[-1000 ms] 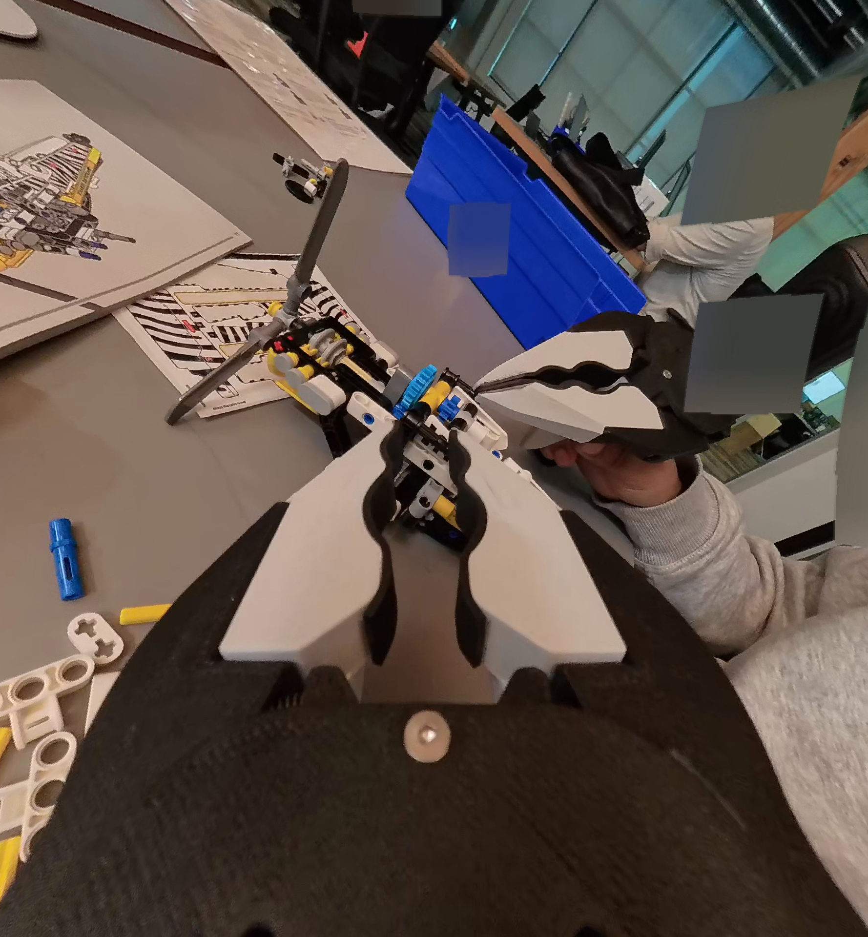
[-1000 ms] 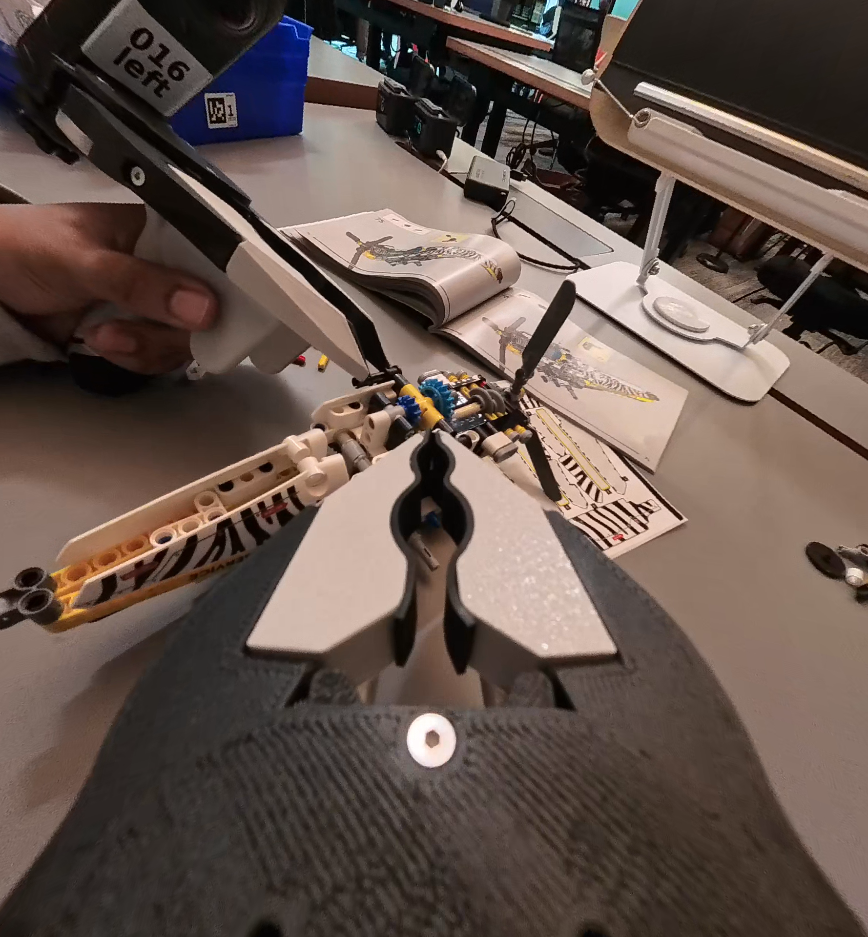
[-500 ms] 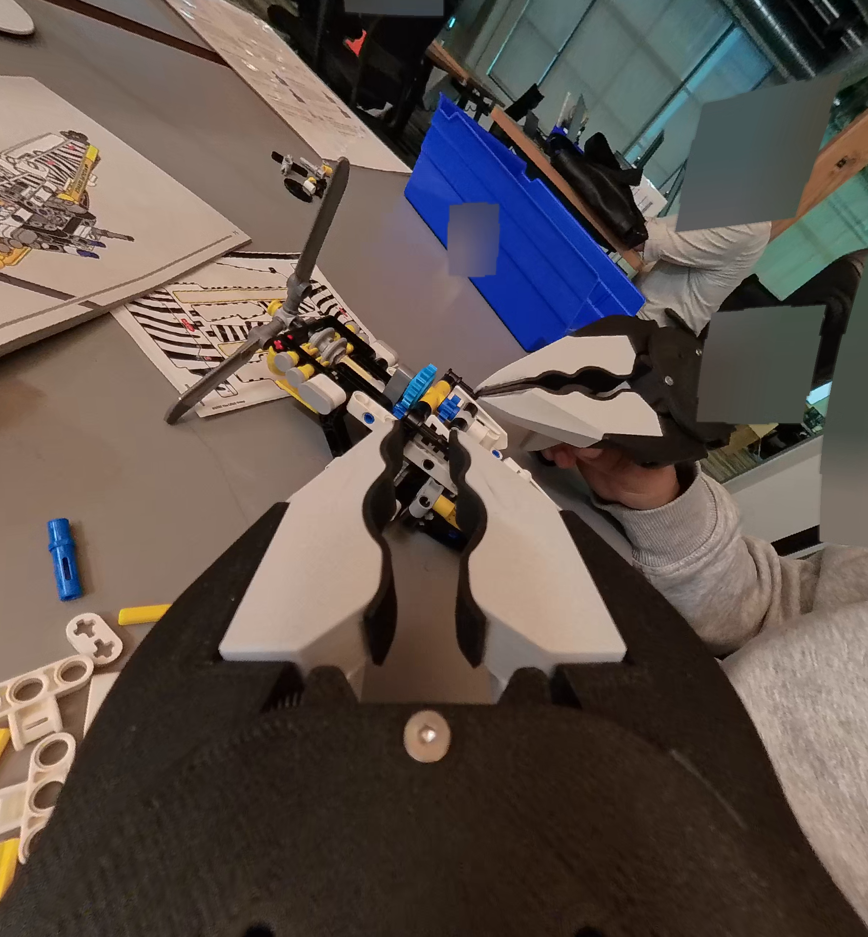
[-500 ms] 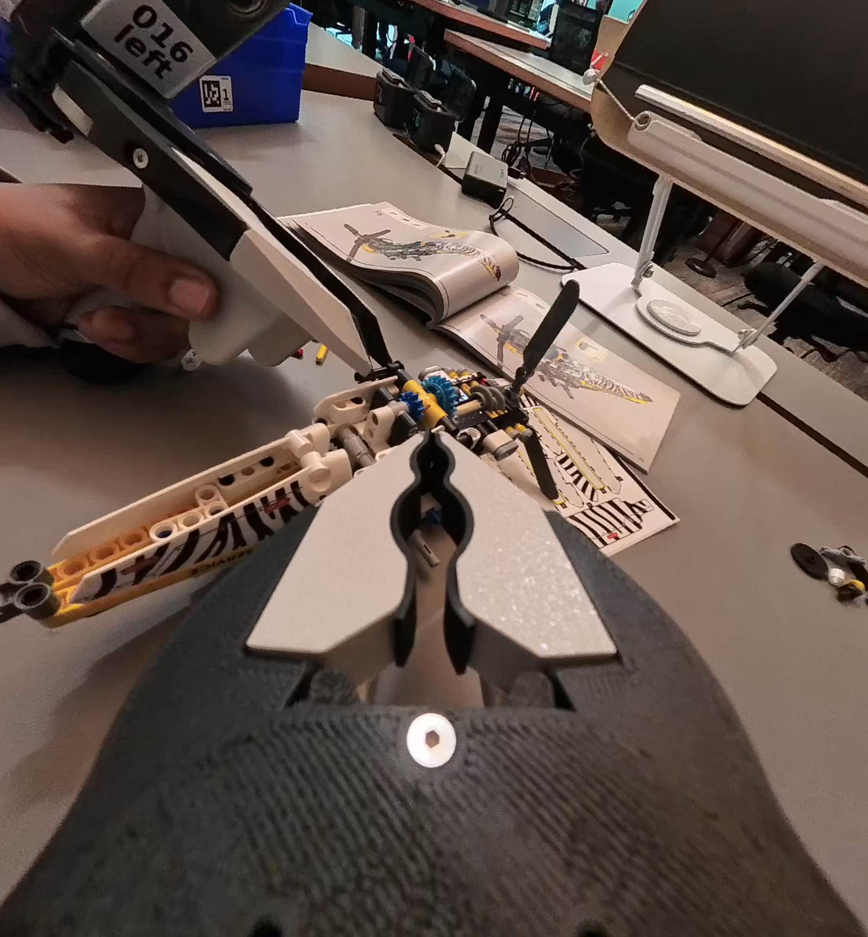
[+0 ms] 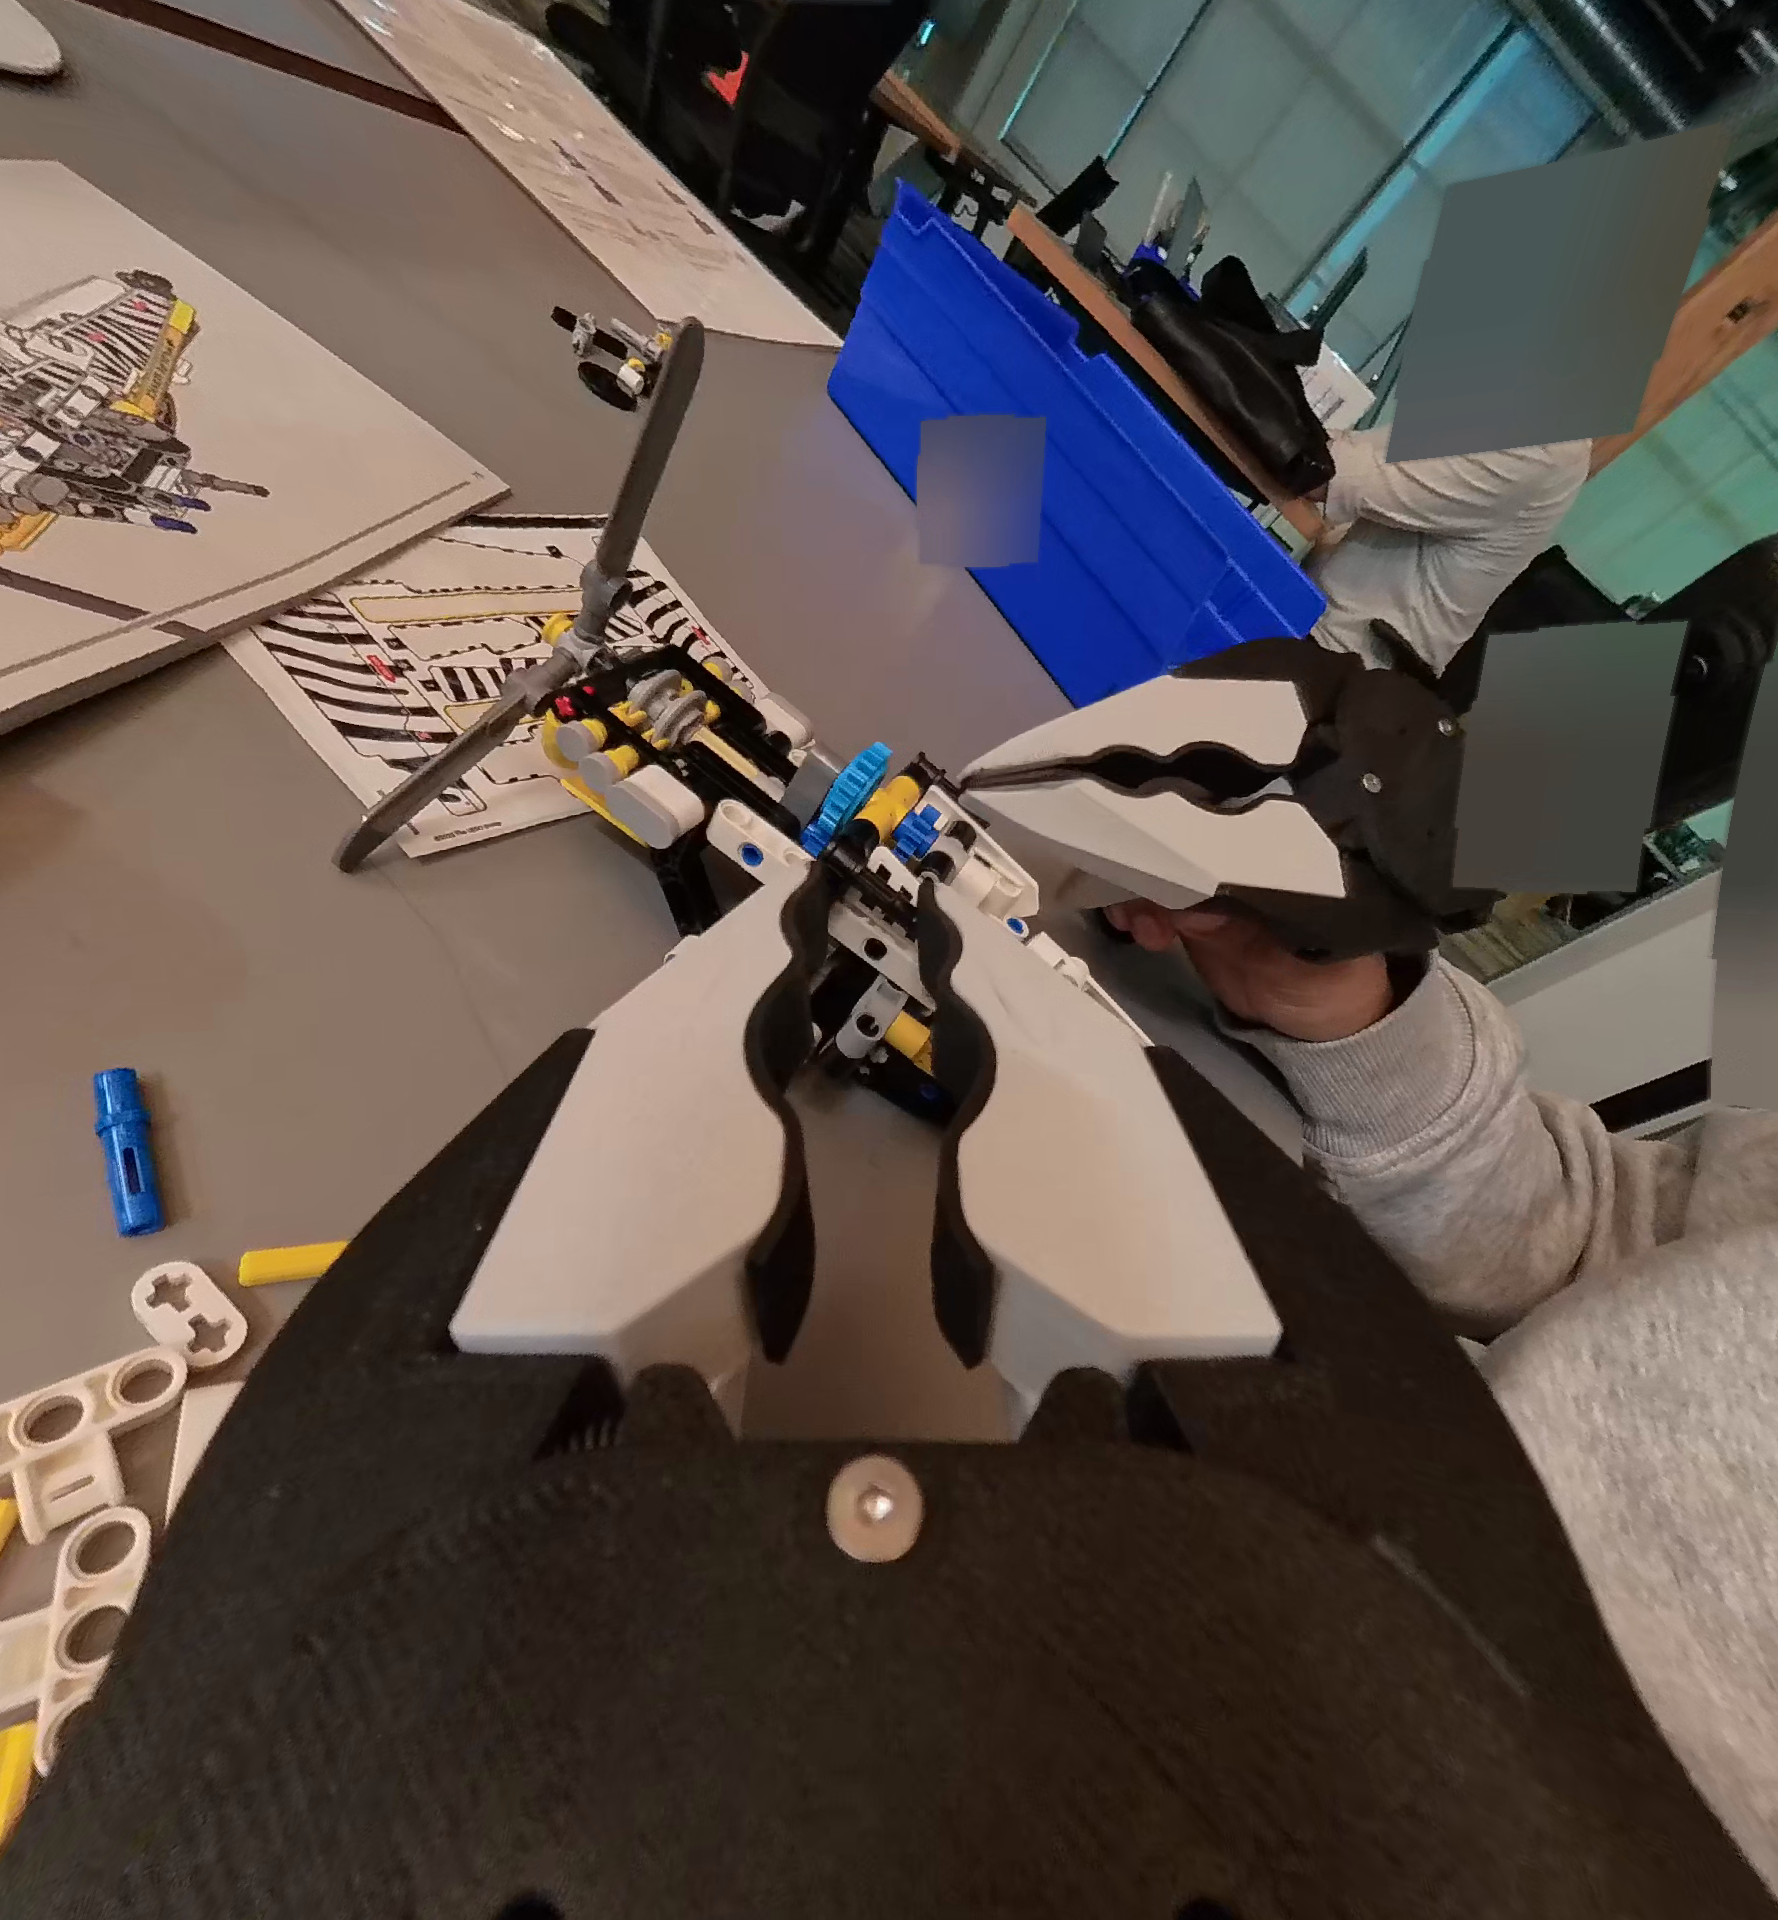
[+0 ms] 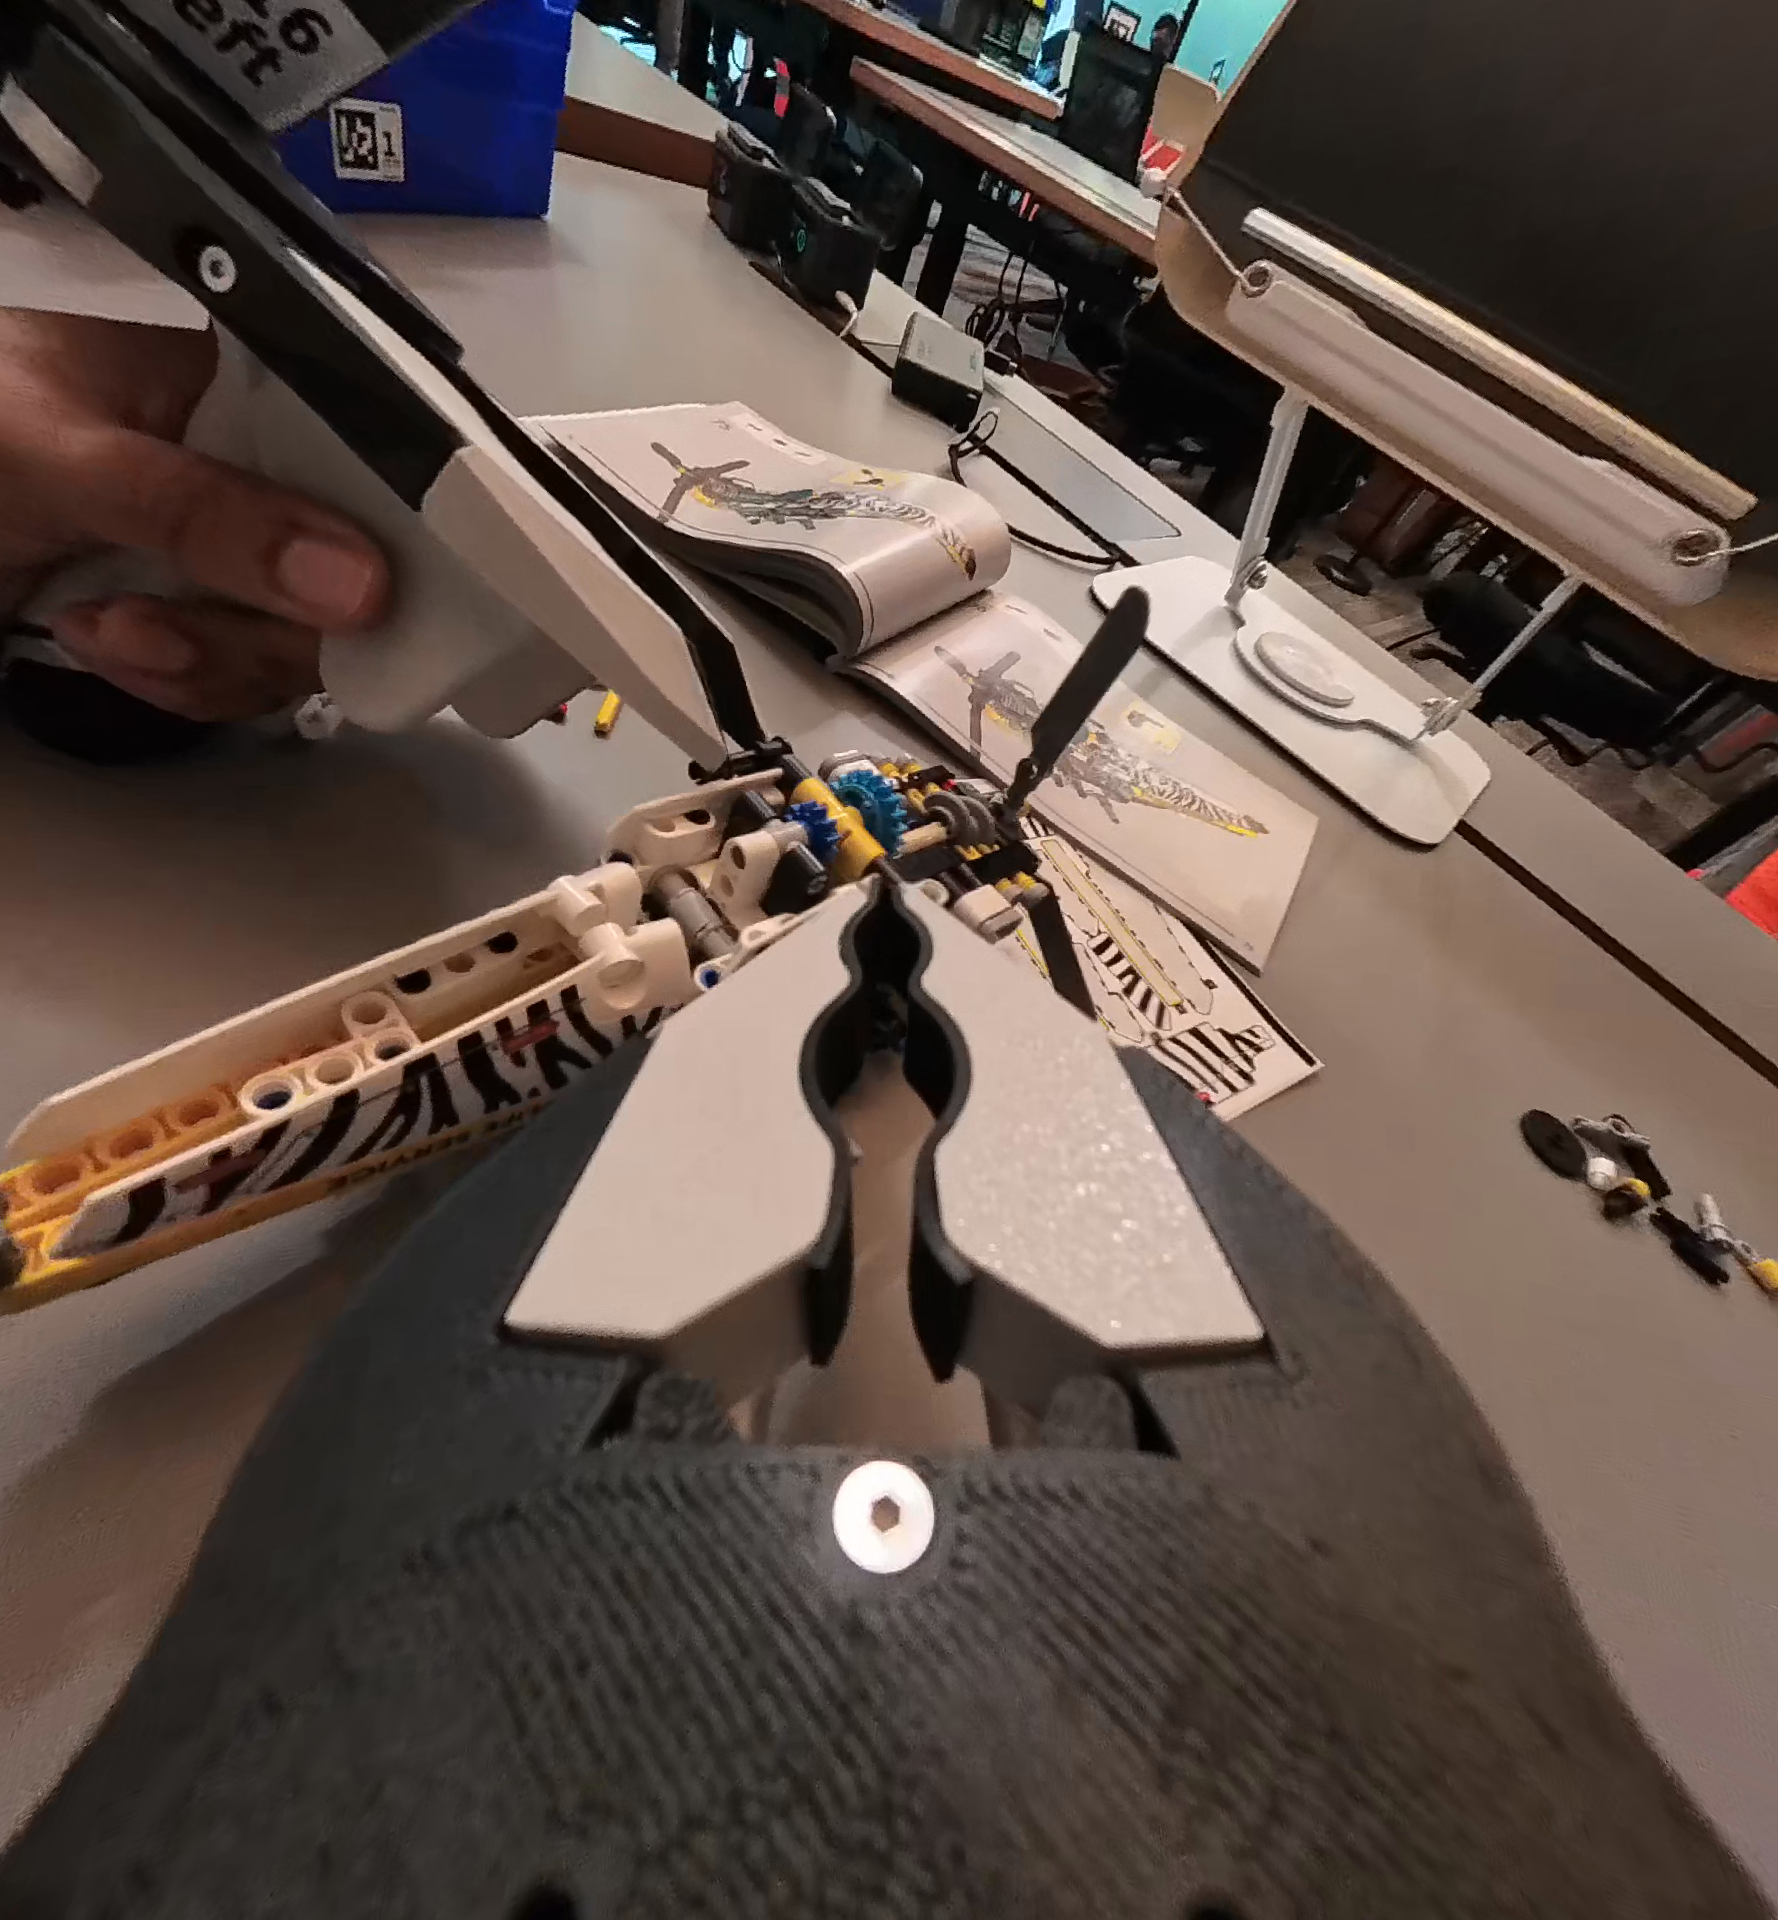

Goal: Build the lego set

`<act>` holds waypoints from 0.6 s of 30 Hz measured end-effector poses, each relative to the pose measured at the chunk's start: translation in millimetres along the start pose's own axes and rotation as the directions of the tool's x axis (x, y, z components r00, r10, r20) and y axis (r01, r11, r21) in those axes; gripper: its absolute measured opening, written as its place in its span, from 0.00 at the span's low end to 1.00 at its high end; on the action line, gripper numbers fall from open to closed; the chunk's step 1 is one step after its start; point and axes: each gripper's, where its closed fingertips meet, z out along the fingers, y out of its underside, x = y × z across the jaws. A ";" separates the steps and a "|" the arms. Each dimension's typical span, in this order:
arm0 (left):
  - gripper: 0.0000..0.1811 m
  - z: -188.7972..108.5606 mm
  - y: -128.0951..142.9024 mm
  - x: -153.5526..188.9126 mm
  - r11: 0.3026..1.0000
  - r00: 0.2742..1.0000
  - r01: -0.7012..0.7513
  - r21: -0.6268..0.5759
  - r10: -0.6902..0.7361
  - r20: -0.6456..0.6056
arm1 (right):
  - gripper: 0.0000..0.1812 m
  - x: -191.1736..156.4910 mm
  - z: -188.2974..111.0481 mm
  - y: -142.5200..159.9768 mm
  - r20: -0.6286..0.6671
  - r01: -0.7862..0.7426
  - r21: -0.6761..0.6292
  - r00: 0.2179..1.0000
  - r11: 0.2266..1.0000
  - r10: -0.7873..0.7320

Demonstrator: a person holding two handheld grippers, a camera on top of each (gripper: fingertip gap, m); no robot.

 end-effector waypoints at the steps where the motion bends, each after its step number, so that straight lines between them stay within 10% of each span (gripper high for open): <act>1: 0.08 0.0 0.0 -0.3 1.000 1.000 0.002 0.000 -0.002 0.001 | 0.00 -0.3 0.1 0.0 0.000 0.002 -0.001 1.000 1.000 -0.002; 18: 0.08 0.6 0.8 0.0 1.000 1.000 -0.006 -0.006 0.006 0.006 | 0.00 12.3 -6.0 -1.9 -0.062 -0.010 0.032 0.998 0.999 0.012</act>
